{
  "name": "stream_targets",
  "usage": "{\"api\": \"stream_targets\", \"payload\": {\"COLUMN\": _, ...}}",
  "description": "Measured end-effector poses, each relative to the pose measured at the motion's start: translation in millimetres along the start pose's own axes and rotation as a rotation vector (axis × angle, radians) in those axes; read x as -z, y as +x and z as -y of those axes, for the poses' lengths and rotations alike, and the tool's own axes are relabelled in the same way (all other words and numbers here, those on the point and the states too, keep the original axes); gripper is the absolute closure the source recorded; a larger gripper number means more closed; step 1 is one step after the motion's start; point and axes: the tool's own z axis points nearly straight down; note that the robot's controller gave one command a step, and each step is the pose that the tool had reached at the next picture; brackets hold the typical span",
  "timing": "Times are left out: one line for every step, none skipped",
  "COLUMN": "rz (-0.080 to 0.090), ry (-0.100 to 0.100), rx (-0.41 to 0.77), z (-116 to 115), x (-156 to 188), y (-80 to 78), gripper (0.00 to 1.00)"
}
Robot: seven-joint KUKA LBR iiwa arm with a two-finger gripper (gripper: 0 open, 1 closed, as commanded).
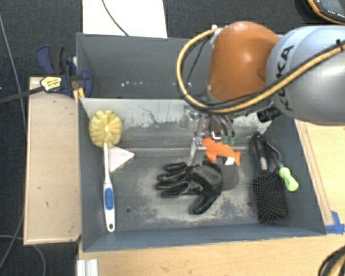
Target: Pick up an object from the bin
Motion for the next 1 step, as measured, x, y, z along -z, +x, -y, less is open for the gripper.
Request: {"api": "stream_targets", "payload": {"rz": 0.008, "ry": -0.001, "rx": -0.004, "z": 0.7, "x": 5.1, "y": -1.3, "gripper": 0.00}}
